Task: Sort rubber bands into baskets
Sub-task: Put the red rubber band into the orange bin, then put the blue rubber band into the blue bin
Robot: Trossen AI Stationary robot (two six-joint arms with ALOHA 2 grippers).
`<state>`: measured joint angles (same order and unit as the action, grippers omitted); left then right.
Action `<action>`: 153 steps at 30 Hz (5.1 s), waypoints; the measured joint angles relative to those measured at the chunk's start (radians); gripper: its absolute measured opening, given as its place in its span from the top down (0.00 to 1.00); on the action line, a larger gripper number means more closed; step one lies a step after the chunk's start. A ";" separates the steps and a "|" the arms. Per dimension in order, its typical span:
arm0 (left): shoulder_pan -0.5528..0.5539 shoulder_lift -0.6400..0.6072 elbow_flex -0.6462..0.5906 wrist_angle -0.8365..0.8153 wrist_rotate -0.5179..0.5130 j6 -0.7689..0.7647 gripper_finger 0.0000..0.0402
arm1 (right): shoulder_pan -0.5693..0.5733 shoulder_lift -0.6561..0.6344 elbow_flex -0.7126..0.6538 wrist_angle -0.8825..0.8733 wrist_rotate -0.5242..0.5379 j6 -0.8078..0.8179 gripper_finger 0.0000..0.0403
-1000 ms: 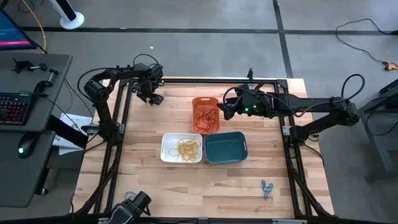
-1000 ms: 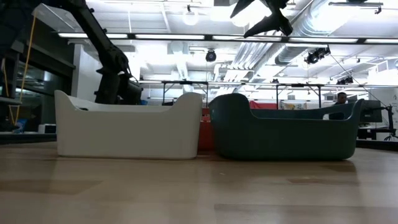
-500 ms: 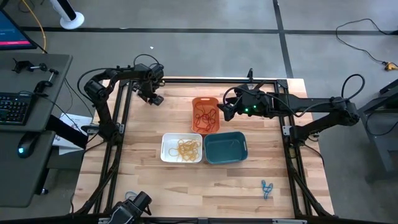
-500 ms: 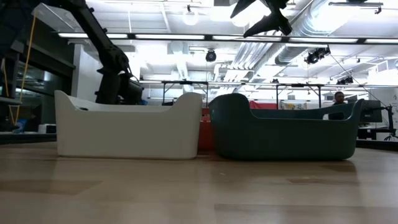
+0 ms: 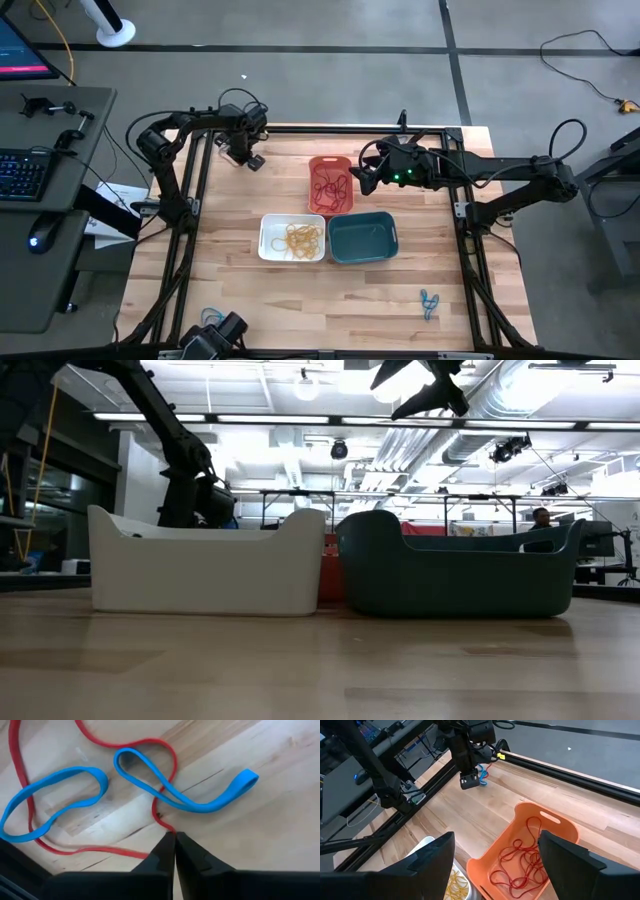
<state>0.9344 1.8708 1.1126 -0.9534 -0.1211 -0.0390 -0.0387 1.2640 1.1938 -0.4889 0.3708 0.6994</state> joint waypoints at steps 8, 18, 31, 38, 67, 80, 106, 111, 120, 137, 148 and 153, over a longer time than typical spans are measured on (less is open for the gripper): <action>0.009 -0.138 -0.001 -0.027 0.003 0.019 1.00 | 0.000 0.000 0.000 0.000 0.000 -0.008 0.32; 0.025 -0.449 0.094 -0.143 0.015 0.007 1.00 | 0.000 0.000 0.000 0.000 0.000 -0.012 0.32; 0.011 -0.596 0.343 -0.208 -0.043 -0.013 1.00 | 0.000 0.000 0.000 0.000 0.000 -0.026 0.32; 0.011 -0.596 0.374 -0.202 -0.024 -0.019 1.00 | 0.000 0.000 0.000 0.000 -0.002 -0.025 0.32; -0.685 -0.271 0.374 0.376 0.261 -0.281 1.00 | 0.000 -0.022 0.000 -0.004 0.016 -0.107 0.32; -0.726 0.014 0.373 0.451 0.166 -0.266 1.00 | 0.000 -0.095 0.001 -0.112 0.046 -0.073 0.32; -0.692 -0.145 0.376 0.222 0.119 -0.195 0.47 | 0.000 -0.093 0.001 -0.615 -0.113 0.096 0.32; -0.684 -0.366 0.330 0.373 0.118 -0.237 0.47 | -0.051 -0.095 -0.050 -0.724 -0.048 0.277 0.32; -0.761 -0.677 0.202 0.594 0.097 -0.401 0.47 | -0.495 -0.006 -0.362 -0.336 -0.233 0.052 0.32; -0.893 -0.740 0.195 0.560 -0.040 -0.464 0.47 | -0.770 0.497 -0.115 -0.310 -0.258 -0.443 0.33; -0.914 -0.740 0.195 0.519 -0.077 -0.459 0.47 | -0.774 0.560 -0.129 -0.313 -0.319 -0.465 0.70; -0.914 -0.742 0.195 0.518 -0.099 -0.410 0.47 | -0.765 0.490 -0.141 -0.386 -0.285 -0.491 0.97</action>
<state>0.0209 1.1288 1.3075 -0.4351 -0.2204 -0.4489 -0.8042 1.7545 1.0527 -0.8753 0.0860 0.2079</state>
